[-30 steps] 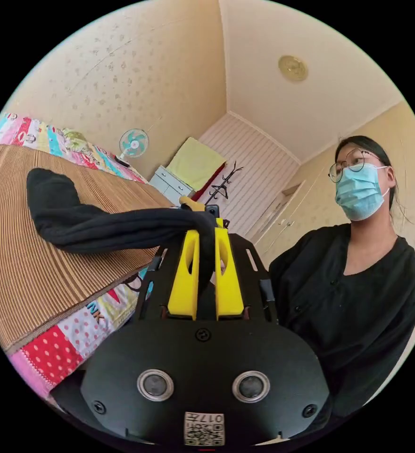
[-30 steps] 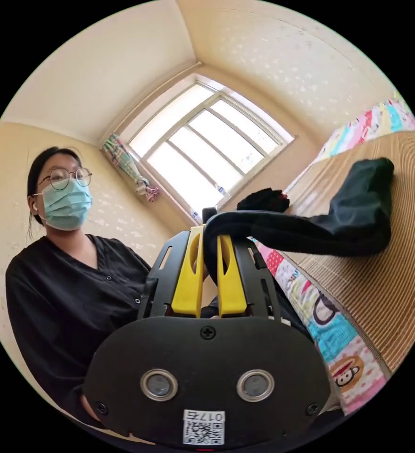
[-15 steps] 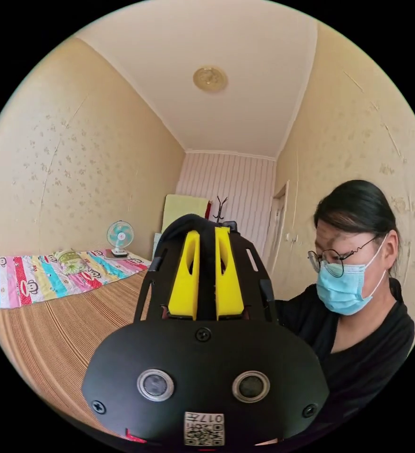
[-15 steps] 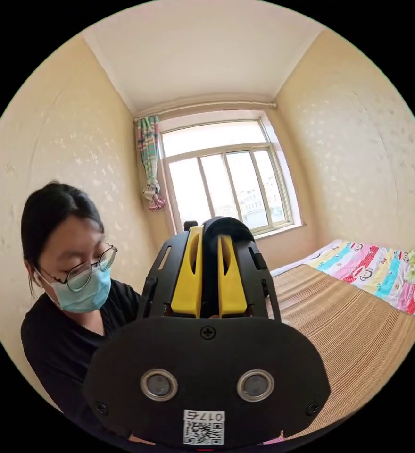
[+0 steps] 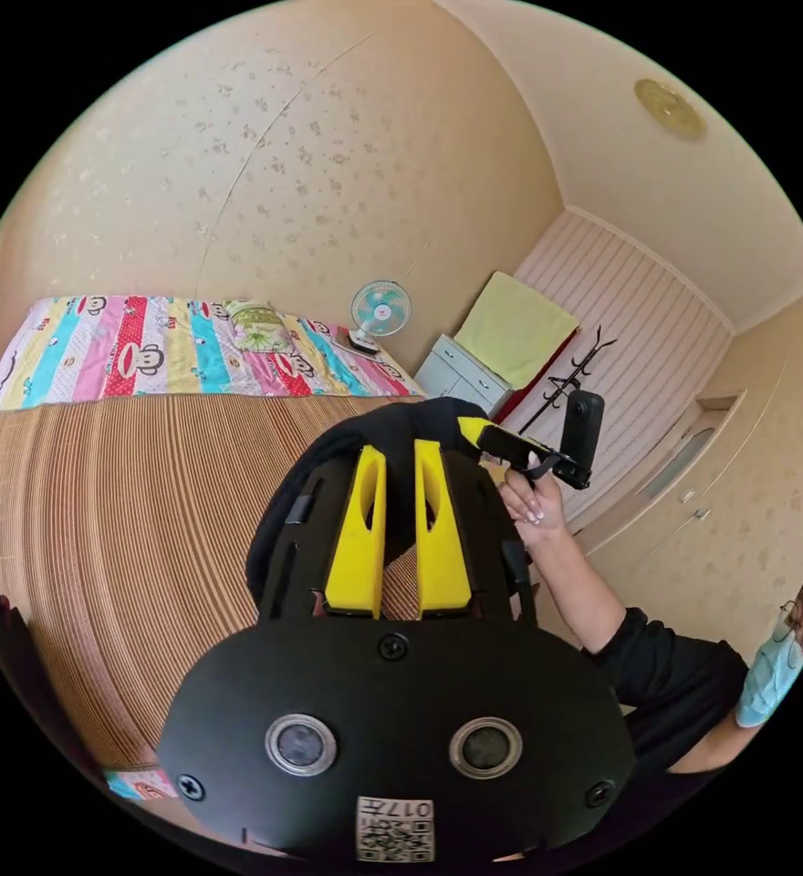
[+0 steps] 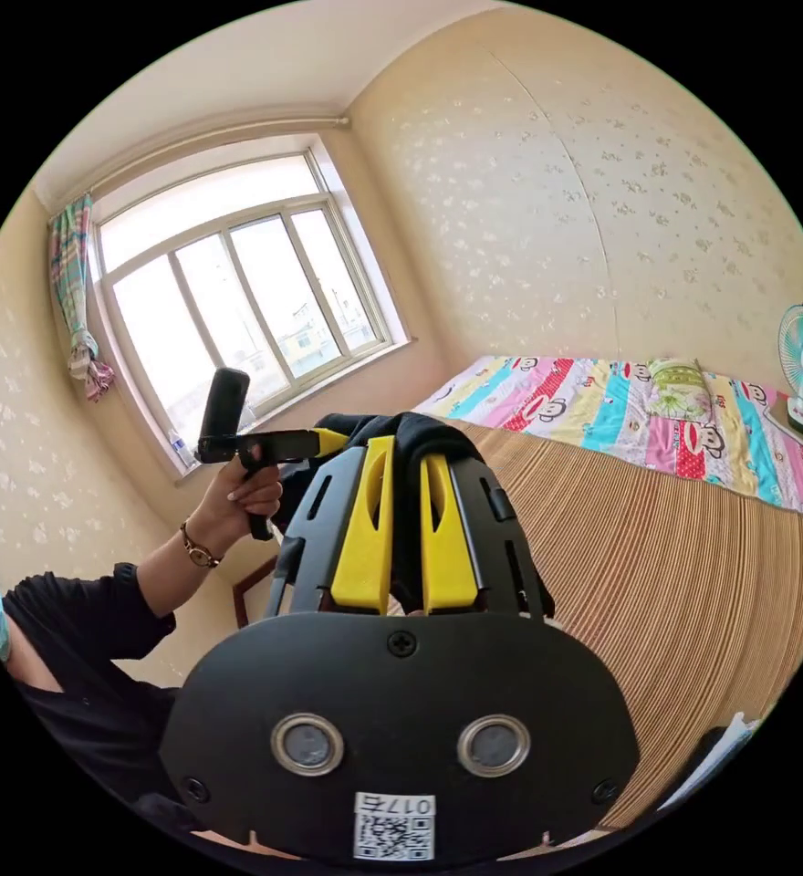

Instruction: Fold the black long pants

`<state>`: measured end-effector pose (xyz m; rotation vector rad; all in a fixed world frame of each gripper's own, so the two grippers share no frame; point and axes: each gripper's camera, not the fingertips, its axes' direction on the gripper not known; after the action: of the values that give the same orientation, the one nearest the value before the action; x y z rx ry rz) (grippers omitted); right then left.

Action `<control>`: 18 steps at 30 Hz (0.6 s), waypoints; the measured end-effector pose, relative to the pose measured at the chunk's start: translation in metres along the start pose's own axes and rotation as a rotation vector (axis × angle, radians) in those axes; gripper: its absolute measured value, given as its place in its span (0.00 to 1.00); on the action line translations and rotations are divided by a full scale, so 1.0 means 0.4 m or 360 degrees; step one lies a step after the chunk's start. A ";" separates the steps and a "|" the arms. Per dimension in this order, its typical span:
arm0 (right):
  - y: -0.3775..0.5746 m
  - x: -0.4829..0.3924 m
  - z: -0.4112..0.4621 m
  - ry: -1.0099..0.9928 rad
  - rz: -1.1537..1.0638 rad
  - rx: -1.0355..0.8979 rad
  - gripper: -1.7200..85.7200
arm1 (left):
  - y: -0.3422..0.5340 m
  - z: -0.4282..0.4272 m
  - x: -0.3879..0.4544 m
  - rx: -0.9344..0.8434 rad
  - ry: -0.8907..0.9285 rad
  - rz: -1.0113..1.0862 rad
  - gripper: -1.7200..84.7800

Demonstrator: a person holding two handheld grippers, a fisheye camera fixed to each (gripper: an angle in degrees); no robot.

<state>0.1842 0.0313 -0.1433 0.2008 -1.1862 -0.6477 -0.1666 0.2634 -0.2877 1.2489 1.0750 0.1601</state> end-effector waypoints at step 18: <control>0.878 -0.007 0.199 0.0084 0.0584 -0.0154 0.13 | 0.754 0.237 -0.052 -0.0184 0.0123 -0.0473 0.15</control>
<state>0.2387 0.3296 0.0506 -0.0813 -1.1018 -0.3735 0.0225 0.2980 -0.0358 0.9734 1.2871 0.0429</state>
